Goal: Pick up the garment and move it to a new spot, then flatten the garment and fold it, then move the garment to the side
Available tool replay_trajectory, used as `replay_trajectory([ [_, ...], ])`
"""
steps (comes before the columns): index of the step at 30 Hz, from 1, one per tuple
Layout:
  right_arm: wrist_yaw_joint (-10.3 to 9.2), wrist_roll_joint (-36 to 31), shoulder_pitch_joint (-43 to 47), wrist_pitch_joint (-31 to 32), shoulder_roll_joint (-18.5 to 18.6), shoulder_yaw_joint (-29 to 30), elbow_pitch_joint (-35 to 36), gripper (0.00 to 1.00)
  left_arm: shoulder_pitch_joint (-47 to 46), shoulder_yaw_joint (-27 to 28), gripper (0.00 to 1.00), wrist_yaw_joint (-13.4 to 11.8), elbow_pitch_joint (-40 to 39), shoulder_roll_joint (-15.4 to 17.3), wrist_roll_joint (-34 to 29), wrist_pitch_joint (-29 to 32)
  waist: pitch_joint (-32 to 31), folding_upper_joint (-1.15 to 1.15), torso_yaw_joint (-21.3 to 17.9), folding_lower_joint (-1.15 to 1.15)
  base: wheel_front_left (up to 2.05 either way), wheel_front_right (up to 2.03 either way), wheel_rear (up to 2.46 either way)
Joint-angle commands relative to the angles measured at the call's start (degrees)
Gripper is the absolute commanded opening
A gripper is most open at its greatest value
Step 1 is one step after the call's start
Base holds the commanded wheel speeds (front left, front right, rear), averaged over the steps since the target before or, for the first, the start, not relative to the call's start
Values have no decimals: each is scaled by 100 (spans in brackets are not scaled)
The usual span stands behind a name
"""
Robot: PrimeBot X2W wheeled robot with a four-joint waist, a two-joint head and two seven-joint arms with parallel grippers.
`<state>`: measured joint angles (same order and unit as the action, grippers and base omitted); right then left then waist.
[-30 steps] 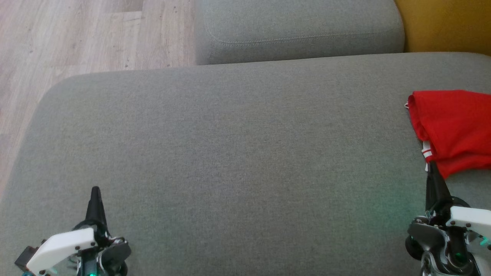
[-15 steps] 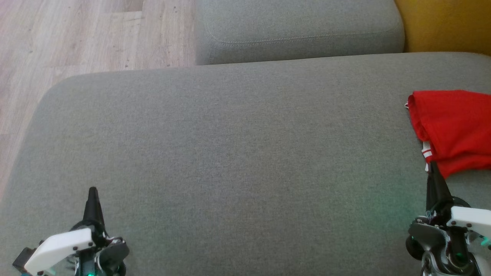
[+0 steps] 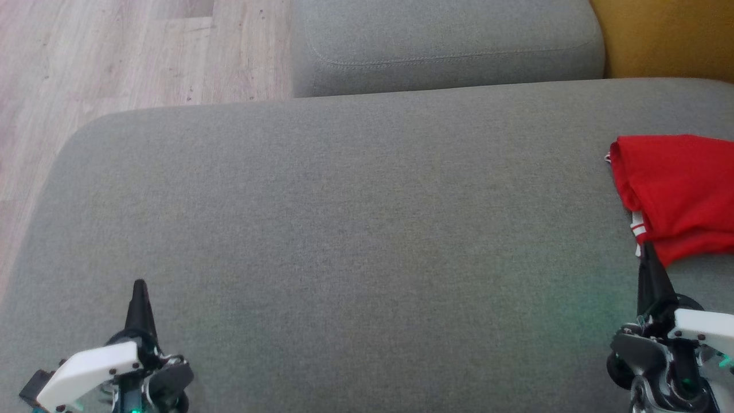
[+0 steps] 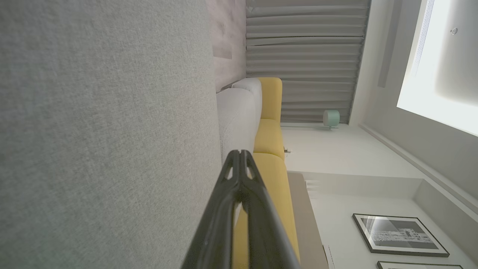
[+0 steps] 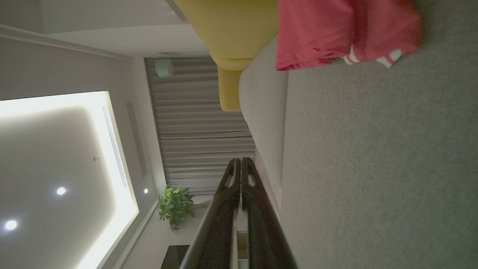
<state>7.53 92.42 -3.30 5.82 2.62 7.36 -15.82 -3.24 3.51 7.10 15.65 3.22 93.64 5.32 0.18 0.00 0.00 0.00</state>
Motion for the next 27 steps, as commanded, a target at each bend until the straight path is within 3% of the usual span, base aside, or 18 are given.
replay_trajectory([
  [1, -4, 2, -285, 40, 53, -117, 181, 0, -285, 196, 0, 38, -165, 43, -61, 32, 0, 0, 0, 0, 0, 0, 0],
  [27, -4, -9, -286, 50, 44, -104, 180, 0, -288, 228, 0, 38, -163, 20, -87, 58, 0, 0, 0, 0, 0, 0, 0],
])
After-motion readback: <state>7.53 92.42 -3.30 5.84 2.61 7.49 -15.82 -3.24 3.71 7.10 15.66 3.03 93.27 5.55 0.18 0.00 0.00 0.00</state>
